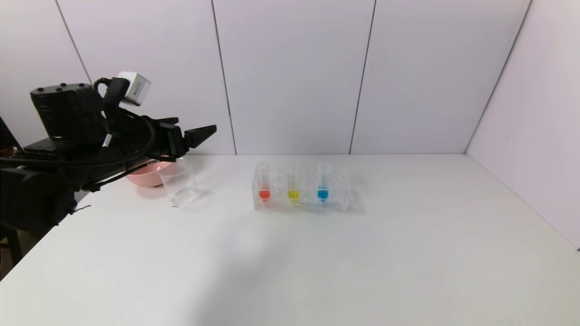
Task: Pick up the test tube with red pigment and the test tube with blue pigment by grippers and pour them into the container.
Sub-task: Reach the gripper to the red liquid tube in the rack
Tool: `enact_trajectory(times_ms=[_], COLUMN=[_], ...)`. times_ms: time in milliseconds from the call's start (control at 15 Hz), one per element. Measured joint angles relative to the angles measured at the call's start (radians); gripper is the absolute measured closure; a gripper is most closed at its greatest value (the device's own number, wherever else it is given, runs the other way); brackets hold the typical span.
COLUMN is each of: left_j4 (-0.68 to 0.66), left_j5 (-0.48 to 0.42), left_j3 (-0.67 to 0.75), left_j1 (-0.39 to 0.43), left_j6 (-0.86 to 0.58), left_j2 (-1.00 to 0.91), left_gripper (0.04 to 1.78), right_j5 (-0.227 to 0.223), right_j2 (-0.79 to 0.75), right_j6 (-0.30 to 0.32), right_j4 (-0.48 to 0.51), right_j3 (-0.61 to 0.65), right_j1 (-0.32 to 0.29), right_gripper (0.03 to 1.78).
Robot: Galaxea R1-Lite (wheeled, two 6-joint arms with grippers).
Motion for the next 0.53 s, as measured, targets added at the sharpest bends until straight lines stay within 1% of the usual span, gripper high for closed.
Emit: enact_trajectory(times_ms=[67,133,533], left_j4=[-0.052,-0.07,-0.091], left_j5=[-0.034,-0.068,-0.271], left_j3=[-0.002,-0.003,0.021], left_j1=[-0.001,-0.002,-0.003], left_j6=[-0.001,0.0,0.017], left_j2=[0.042,0.07,0.14], left_gripper=[0.06,0.06,0.06], right_j5=[0.0,0.0,0.0], right_j2=[0.0,0.0,0.0], right_j6=[0.0,0.0,0.0], right_j4=[0.0,0.0,0.0], right_j3=[0.0,0.0,0.0], right_j1=[0.0,-0.001,0.0], right_gripper=[0.04,0.04,0.04])
